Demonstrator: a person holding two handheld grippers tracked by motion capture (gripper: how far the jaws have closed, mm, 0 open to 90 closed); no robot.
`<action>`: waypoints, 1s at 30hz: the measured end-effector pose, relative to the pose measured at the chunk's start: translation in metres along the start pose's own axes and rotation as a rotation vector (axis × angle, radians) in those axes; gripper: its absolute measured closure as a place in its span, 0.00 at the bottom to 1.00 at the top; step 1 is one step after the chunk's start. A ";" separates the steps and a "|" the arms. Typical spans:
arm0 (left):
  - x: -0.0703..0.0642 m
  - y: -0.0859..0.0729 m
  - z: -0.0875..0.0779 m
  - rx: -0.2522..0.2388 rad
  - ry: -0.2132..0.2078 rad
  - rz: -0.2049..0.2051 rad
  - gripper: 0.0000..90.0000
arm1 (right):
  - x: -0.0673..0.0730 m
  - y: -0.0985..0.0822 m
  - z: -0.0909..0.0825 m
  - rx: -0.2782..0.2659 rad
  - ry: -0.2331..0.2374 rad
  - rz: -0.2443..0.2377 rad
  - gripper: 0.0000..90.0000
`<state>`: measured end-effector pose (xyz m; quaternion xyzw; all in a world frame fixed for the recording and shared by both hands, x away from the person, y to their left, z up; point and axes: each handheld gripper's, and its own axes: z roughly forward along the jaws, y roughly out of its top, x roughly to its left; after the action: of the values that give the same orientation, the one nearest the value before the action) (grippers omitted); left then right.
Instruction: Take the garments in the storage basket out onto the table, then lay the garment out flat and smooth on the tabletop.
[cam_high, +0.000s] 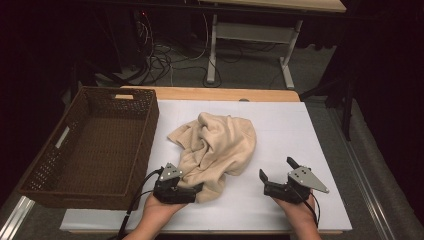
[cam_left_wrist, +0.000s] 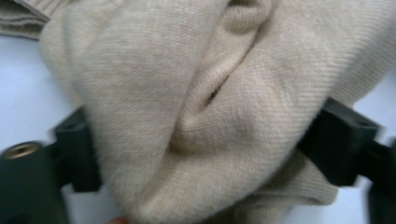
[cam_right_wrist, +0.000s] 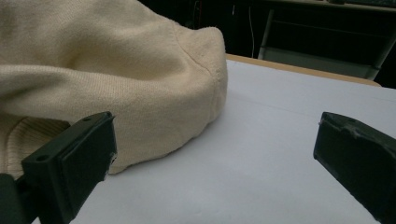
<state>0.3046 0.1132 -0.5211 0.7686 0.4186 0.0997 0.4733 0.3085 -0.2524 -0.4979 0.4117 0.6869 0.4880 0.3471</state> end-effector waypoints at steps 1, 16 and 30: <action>0.000 0.000 -0.001 -0.008 0.003 0.000 0.33 | 0.001 0.000 0.002 0.003 0.007 -0.004 0.00; -0.024 -0.003 -0.002 -0.054 -0.004 0.087 0.52 | 0.005 0.003 -0.013 0.003 0.051 -0.015 0.02; -0.042 -0.007 -0.004 -0.059 -0.045 0.130 0.46 | 0.065 0.062 0.041 0.066 0.229 -0.046 0.19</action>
<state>0.2720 0.0865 -0.5140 0.7820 0.3538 0.1254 0.4976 0.3308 -0.1662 -0.4552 0.3485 0.7471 0.5009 0.2638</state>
